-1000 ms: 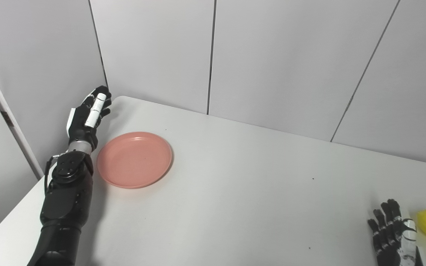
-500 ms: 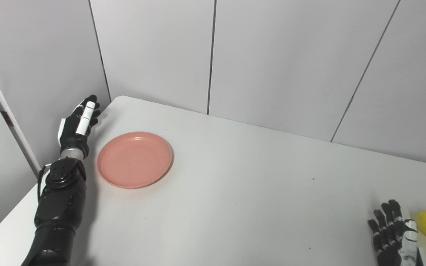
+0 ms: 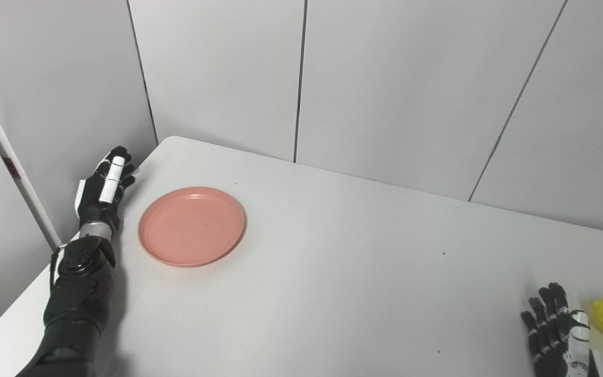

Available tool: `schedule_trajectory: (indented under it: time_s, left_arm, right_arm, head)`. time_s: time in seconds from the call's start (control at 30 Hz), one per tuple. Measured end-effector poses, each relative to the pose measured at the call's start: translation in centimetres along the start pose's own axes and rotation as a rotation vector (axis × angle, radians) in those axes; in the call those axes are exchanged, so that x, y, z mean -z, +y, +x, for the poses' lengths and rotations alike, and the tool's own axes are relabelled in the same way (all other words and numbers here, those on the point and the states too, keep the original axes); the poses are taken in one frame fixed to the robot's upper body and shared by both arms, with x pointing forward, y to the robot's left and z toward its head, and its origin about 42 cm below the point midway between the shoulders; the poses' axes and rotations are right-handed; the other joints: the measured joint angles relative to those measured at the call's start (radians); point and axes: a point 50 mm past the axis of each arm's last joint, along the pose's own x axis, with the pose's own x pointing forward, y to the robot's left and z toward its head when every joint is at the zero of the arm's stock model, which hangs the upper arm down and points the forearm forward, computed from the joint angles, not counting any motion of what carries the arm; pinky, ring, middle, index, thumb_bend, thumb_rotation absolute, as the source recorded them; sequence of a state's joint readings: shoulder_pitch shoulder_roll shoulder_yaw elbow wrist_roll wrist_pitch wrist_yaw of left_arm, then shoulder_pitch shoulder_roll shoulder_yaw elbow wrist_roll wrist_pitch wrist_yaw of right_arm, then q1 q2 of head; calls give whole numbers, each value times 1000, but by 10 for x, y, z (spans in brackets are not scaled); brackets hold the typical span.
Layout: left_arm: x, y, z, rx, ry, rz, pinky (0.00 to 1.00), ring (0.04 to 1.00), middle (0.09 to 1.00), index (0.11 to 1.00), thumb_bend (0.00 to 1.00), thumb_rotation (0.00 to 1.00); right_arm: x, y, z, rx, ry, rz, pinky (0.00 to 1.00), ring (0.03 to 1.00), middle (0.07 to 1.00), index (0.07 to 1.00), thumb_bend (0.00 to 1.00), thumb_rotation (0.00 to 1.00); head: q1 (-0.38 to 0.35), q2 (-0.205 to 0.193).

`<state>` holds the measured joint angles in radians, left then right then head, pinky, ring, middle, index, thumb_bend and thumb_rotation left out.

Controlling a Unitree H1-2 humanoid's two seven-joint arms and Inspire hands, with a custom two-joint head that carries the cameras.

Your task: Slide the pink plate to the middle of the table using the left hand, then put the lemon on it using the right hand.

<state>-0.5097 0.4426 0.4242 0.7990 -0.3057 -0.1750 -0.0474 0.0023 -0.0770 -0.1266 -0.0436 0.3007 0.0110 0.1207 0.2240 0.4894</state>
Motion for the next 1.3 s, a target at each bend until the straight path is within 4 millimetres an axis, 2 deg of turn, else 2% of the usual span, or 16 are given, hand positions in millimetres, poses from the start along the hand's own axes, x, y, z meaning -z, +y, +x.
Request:
schedule_trajectory:
  time_s: [0.37,0.63,0.97,1.13,1.3]
  left_arm:
    - [8,2,0,23,-12,17,970,929,901,906,812,709]
    - [8,-3,-3,54,-17,14,935,914,886,875,811,700]
    - [11,-20,-29,133,-12,17,937,905,877,867,820,701]
    - [10,-29,-36,149,12,-9,975,924,887,881,793,684]
    - [7,-35,-42,168,34,-41,971,924,895,886,777,700]
  right_arm:
    - [1,2,1,5,1,-5,1000,989,983,978,627,1000]
    - [1,3,1,13,2,-12,1000,984,979,979,640,1000]
    - [1,3,1,14,2,-11,1000,980,975,973,640,1000]
    - [1,3,1,13,2,-11,1000,982,975,971,640,1000]
    - [1,3,1,13,2,-10,1000,978,974,972,642,1000]
  head:
    - [-6,-3]
    - [-11,-3]
    - [-14,-3]
    - [-12,0]
    - [-12,0]
